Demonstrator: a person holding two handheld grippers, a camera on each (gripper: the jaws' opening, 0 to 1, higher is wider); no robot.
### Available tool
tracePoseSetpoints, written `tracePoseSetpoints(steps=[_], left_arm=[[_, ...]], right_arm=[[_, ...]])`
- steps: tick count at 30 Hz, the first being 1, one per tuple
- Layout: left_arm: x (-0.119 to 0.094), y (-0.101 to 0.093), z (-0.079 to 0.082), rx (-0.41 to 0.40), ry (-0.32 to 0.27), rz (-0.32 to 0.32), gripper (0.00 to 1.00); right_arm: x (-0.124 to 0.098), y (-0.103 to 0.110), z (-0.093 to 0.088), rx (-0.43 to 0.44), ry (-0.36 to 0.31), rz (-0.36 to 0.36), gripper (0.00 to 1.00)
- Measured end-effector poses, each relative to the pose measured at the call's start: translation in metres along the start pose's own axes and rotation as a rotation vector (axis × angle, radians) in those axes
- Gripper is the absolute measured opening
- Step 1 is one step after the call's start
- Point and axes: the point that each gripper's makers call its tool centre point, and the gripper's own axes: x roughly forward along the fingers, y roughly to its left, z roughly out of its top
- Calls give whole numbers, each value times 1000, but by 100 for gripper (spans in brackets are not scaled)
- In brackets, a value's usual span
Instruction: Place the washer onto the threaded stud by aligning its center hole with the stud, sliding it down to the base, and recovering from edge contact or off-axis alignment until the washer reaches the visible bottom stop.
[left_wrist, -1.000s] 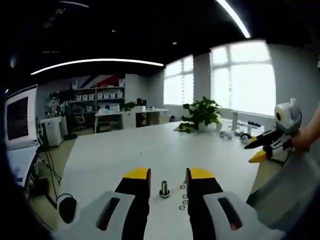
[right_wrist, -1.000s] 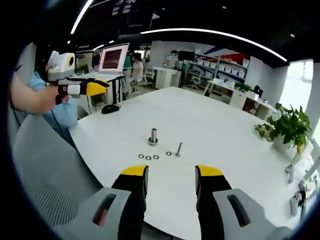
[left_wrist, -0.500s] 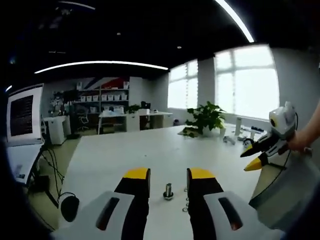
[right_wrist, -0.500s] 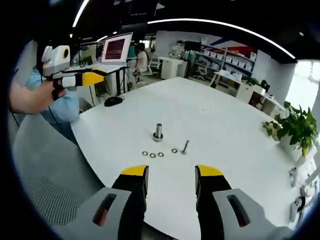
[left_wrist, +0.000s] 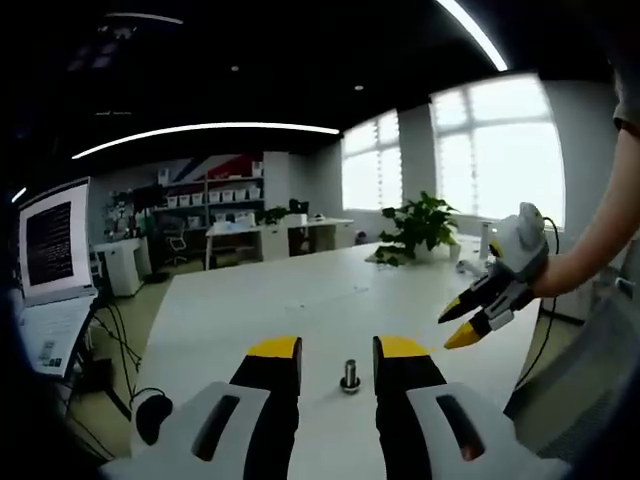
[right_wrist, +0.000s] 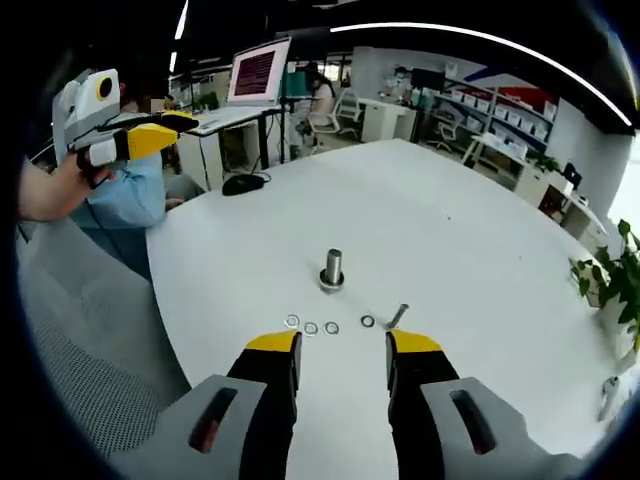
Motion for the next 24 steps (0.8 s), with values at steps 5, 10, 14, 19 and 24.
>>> tracePoseSetpoints(steps=[5, 10, 14, 19, 24], left_arm=[[1, 0, -4, 6, 11, 1, 27], [2, -1, -5, 7, 17, -8, 27], [1, -2, -5, 14, 17, -7, 27], [2, -2, -4, 13, 14, -7, 27], [1, 0, -6, 14, 18, -3, 27]], right_arm=[[24, -9, -2, -14, 18, 12, 33], [43, -10, -9, -29, 69, 33, 31], [53, -11, -13, -53, 100, 46, 29], [60, -14, -11, -43, 106, 47, 29], [68, -15, -15, -48, 130, 53, 29]])
